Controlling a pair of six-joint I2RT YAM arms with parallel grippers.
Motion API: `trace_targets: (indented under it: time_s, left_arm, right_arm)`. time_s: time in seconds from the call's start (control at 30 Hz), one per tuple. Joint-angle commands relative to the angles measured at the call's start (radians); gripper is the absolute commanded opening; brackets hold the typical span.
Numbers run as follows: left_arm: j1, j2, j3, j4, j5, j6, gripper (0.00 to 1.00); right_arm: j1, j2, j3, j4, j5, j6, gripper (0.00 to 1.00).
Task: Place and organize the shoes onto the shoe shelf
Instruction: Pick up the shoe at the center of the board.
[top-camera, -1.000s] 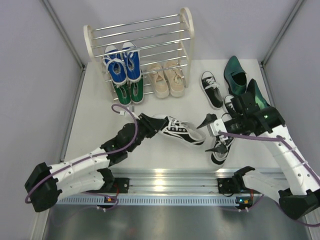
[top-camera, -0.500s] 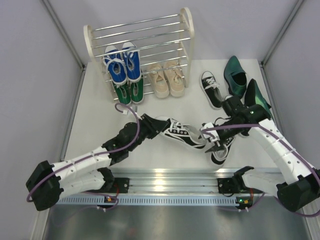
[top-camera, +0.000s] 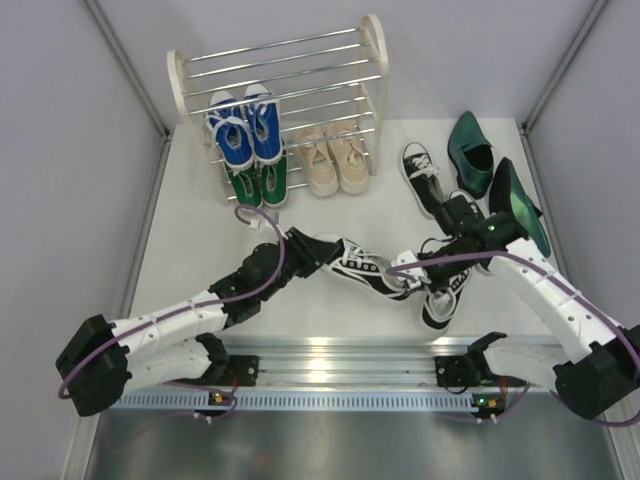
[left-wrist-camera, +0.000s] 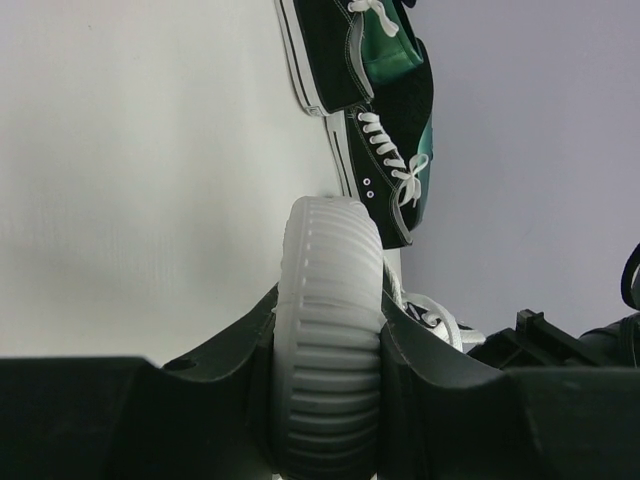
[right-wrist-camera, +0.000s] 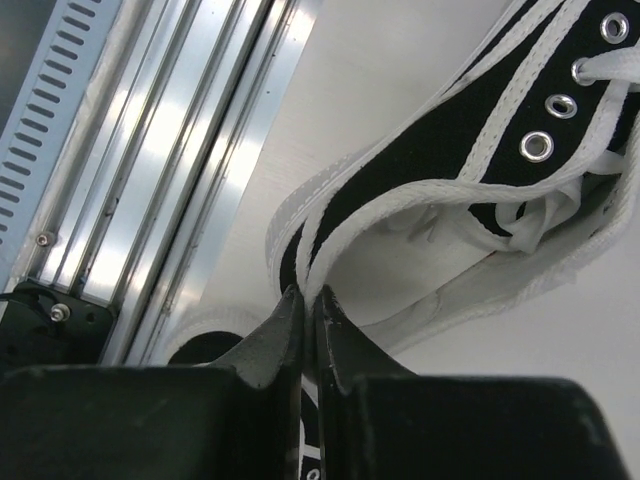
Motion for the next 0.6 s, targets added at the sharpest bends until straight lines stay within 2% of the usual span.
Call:
trace_targets:
  time_s: [0.0,0.13,0.27,0.4,0.43,0.47,0.5,0.53,0.57]
  left_arm:
    - [0.006,-0.010,0.010,0.215,0.013,-0.064,0.00]
    - [0.009,-0.009,0.007,0.216,0.012,-0.064,0.00]
    - [0.012,-0.027,-0.010,0.204,0.008,-0.076,0.00]
    - [0.014,-0.038,-0.024,0.210,0.012,-0.079,0.00]
    - [0.014,-0.038,-0.025,0.216,0.019,-0.078,0.00]
    - [0.014,-0.036,-0.027,0.224,0.023,-0.073,0.00]
    - [0.014,-0.038,-0.027,0.238,0.025,-0.073,0.00]
    - [0.015,-0.036,-0.027,0.241,0.029,-0.071,0.00]
    - [0.015,-0.035,-0.025,0.247,0.032,-0.071,0.00]
  right_arm:
    - [0.025,0.009,0.026,0.027,-0.002,-0.010,0.00]
    - [0.027,-0.003,0.067,-0.004,-0.022,-0.018,0.00]
    - [0.027,-0.034,0.133,0.019,-0.025,0.048,0.00]
    - [0.028,-0.022,0.192,-0.085,-0.097,-0.033,0.01]
    - [0.027,-0.014,0.196,-0.149,-0.108,-0.086,0.06]
    - [0.028,-0.002,0.196,-0.174,-0.114,-0.113,0.17]
    - [0.029,0.004,0.190,-0.199,-0.111,-0.136,0.23]
    - [0.033,0.018,0.176,-0.234,-0.105,-0.181,0.32]
    - [0.035,0.026,0.170,-0.249,-0.097,-0.199,0.36]
